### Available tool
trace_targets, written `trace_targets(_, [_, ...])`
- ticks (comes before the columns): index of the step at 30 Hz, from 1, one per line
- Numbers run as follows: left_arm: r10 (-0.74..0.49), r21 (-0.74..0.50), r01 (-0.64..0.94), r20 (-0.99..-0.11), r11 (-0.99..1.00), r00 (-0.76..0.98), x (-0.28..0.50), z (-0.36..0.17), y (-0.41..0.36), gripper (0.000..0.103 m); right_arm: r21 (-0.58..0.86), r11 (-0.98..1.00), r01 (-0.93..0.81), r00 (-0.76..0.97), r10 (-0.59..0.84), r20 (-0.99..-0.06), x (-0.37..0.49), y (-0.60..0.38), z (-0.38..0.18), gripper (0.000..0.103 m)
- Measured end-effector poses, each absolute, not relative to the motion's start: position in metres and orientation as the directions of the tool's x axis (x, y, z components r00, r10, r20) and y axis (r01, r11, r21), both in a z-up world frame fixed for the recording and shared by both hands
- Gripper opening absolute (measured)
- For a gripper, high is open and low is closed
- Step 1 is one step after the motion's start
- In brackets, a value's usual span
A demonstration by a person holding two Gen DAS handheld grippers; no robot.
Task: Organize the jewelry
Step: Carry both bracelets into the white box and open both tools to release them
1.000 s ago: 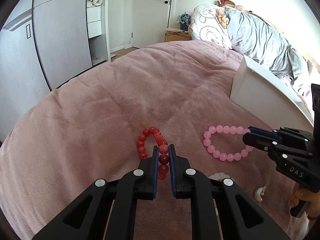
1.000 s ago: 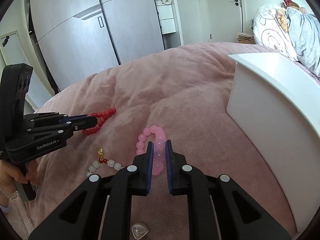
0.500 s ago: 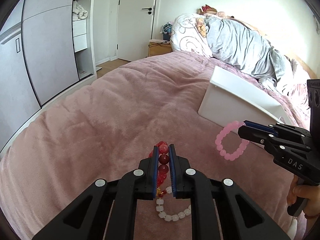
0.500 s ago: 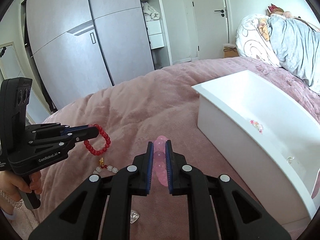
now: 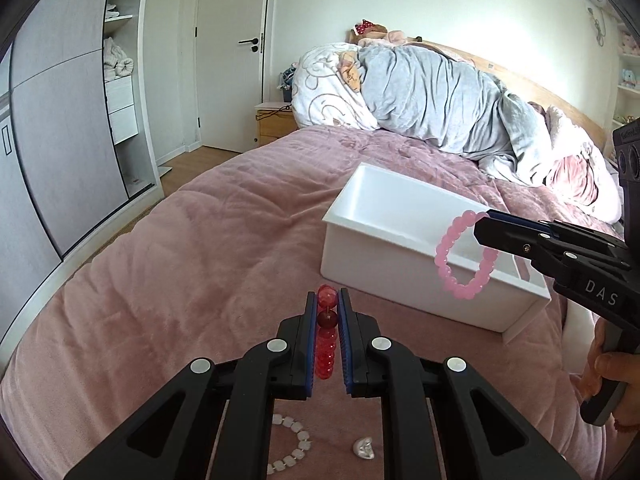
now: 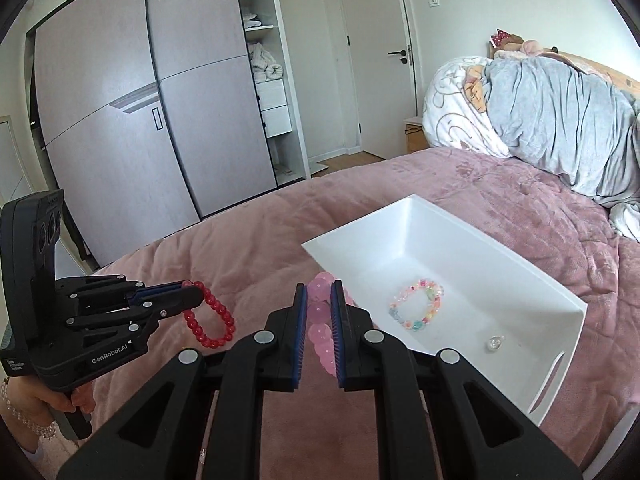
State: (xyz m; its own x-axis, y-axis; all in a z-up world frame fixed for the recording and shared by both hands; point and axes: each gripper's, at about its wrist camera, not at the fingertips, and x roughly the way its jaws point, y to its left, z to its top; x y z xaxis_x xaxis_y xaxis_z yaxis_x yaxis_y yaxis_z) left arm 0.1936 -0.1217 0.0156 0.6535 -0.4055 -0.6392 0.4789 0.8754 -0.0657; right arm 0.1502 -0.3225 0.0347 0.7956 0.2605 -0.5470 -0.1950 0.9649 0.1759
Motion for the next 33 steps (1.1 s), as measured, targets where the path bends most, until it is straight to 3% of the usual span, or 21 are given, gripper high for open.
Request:
trace_targets(16, [-0.461, -0.045, 0.558, -0.62, 0.829, 0.635, 0.21, 0.076, -0.215, 0.015, 0.167, 0.972, -0.164, 0.841, 0.226, -0.491, 0.141, -0.375, 0.074, 0.012])
trace_targets(25, [-0.448, -0.039, 0.564, -0.654, 0.825, 0.609, 0.242, 0.074, -0.266, 0.015, 0.169, 0.977, -0.134, 0.836, 0.203, -0.51, 0.156, -0.409, 0.063, 0.012])
trace_targets(33, [-0.411, -0.036, 0.552, -0.708, 0.833, 0.574, 0.282, 0.041, -0.301, 0.015, 0.169, 0.98, -0.104, 0.796, 0.184, -0.577, 0.176, -0.437, 0.028, 0.012])
